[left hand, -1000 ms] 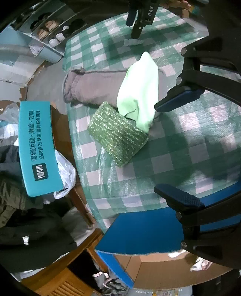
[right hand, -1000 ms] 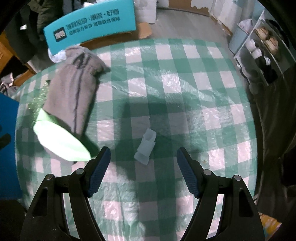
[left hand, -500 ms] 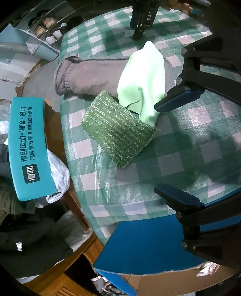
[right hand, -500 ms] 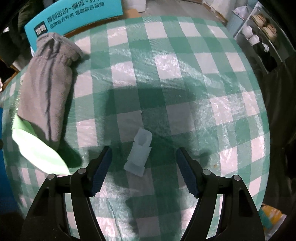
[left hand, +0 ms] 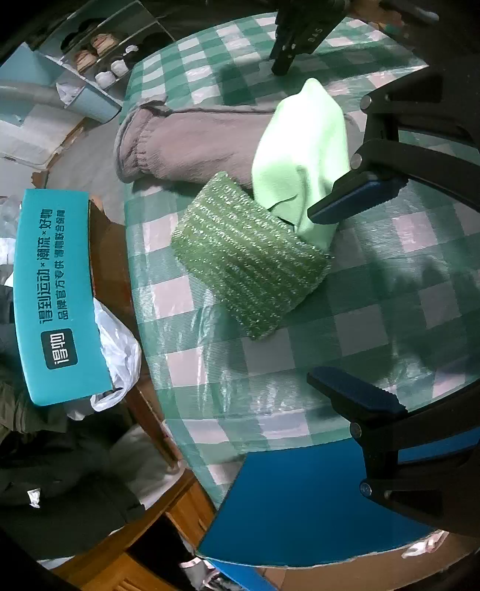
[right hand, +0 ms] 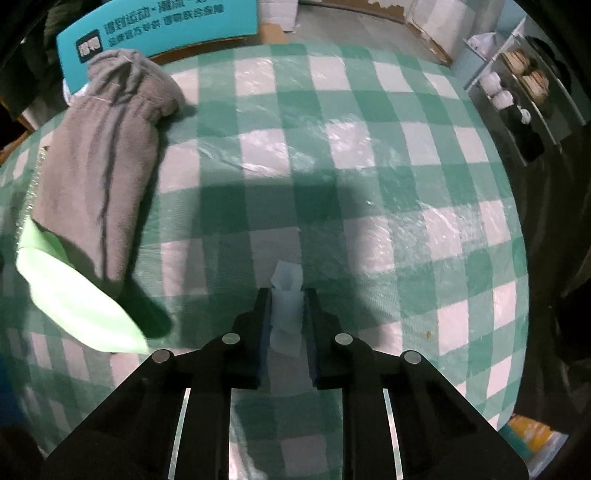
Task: Organize soft objects
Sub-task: 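Grasp the small white item with the right tool while the left tool grasps the green scrubber pad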
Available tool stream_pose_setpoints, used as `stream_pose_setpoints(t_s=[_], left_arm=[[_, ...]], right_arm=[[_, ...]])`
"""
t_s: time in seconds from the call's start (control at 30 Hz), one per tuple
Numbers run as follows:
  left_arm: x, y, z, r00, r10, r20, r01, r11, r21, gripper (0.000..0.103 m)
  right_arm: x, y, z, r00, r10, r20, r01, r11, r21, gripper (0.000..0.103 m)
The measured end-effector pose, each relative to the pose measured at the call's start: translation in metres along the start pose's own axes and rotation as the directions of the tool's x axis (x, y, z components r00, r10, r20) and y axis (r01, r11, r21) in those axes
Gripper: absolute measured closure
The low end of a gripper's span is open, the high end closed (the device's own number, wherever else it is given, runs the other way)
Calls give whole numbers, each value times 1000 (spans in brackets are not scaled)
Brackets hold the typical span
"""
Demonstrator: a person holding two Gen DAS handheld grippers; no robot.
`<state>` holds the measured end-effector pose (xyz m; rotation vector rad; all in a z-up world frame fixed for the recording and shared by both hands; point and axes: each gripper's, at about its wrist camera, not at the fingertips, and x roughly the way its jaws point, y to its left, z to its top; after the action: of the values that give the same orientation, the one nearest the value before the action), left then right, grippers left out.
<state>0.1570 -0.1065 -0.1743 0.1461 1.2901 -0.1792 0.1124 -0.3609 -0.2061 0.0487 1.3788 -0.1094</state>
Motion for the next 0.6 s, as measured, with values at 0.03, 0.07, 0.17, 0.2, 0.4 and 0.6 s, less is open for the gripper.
stream_pose_setpoints(t_s=[0.03,0.07,0.17,0.2,0.4,0.6], left_arm=[[1,0,2,1000,-1,0,1,1000,0,22],[2,0,3,1000,1,0,-1,1000,1,22],[4,-3,8,1000,-1,3,1,1000,11,22],[5,-3,9,1000,-1,4,1,1000,14,22],[11,-15,16,1000,1,11,-2,998,70,22],[22,-22,19,1000,9,-8,-8,995,100,22]], right_arm=[[-2,1,1,1000,22,2,-22,1000,5,88],[-3,3,1,1000,28,7,-28,1000,4,88],[-10,5,3,998,53,25,-53,999,6,88],[-13,5,2,998,58,29,-59,998,7,88],[-27,13,5,992,104,70,-104,995,0,88],[-31,12,11,987,136,86,-136,991,-10,88]])
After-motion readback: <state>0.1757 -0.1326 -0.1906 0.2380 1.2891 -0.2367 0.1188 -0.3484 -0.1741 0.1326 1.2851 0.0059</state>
